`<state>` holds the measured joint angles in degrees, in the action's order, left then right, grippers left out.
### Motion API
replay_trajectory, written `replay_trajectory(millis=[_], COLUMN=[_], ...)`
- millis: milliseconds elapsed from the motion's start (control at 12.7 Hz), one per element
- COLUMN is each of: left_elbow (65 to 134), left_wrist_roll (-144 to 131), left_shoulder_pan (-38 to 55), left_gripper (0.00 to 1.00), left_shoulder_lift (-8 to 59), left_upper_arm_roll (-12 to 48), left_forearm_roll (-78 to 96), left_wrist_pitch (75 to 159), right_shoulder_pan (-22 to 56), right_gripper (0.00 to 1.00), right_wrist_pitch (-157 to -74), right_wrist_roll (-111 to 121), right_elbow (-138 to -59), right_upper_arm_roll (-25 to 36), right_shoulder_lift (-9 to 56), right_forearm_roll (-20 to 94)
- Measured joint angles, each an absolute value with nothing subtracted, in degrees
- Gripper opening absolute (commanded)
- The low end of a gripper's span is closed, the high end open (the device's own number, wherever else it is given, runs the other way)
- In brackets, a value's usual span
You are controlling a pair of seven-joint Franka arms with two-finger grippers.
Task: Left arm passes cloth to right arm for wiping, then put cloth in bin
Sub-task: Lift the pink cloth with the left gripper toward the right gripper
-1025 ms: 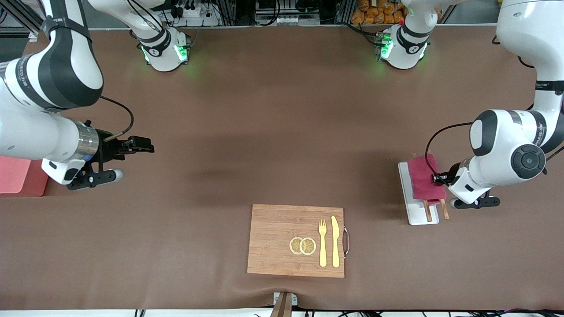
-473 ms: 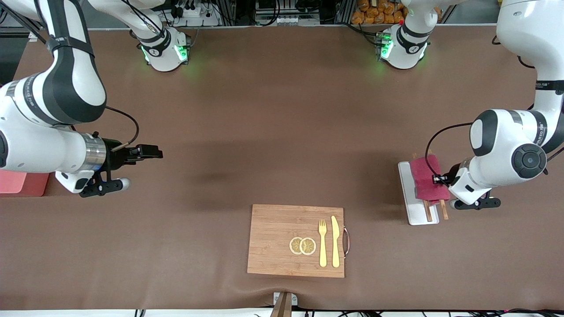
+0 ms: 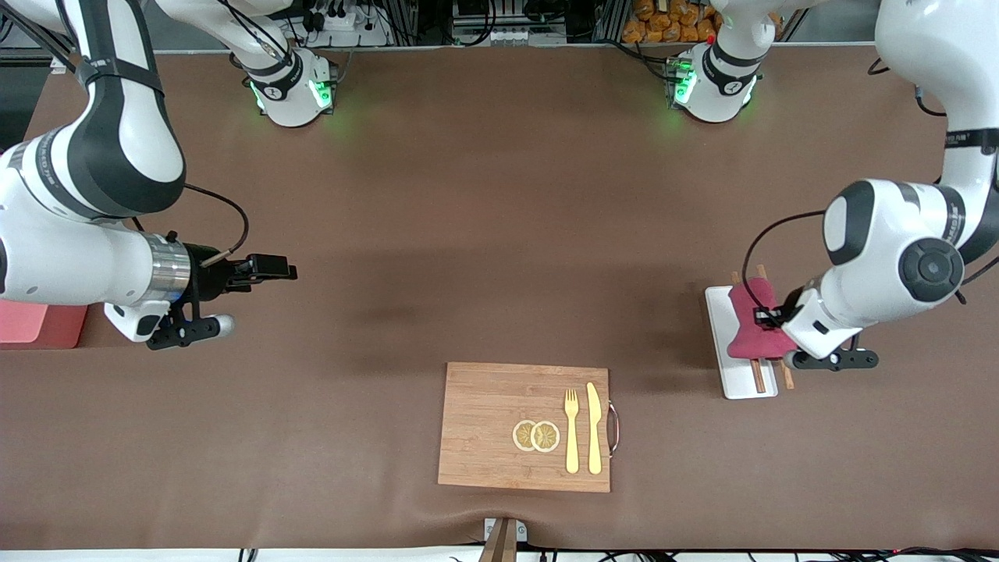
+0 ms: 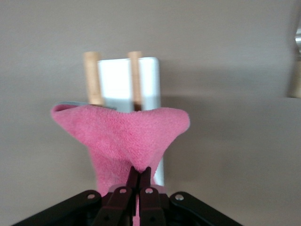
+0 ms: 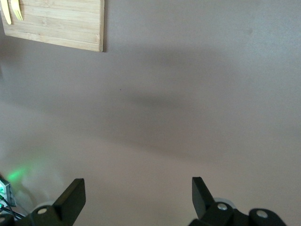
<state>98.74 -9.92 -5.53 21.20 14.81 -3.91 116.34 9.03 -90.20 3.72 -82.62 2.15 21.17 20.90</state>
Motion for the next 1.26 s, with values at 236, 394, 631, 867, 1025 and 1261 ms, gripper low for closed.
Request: replay_trajectory(millis=[236,394,631,867,1025,1261], left_elbow=[97.95,96.99,94.35,89.33,87.34,86.96], left_wrist_roll=[-19.51,-27.82,-40.41,-55.41,-62.96,-74.82], left_shoulder_pan=[-5.27,-3.54,3.35,11.45,14.83,18.26], left_gripper=[0.00,0.00,0.00,0.00,0.00,0.00], left_shoulder_lift=[18.52,18.84,20.40,22.96,24.37,25.96], left_upper_arm_roll=[22.36,26.26,27.64,27.77,27.80,27.80], left_forearm_roll=[-0.27,1.92,7.47,9.34,12.86,16.69], left_wrist_pitch=[113.17,113.18,113.40,114.14,117.89,127.15], right_shoulder_pan=[9.52,10.59,12.01,15.32,17.74,17.58], right_gripper=[1.00,1.00,1.00,1.00,1.00,1.00], right_wrist_pitch=[-91.52,-93.22,-96.59,-99.75,-102.92,-104.61], right_wrist_roll=[3.71,3.36,2.86,3.56,7.16,17.03], right_elbow=[-82.78,-83.51,-85.13,-85.49,-85.93,-86.74], right_upper_arm_roll=[2.01,1.93,1.85,1.68,1.66,2.23], right_shoulder_lift=[21.12,20.80,20.06,19.92,19.93,20.17], right_forearm_roll=[21.33,22.44,26.73,27.91,28.04,30.97])
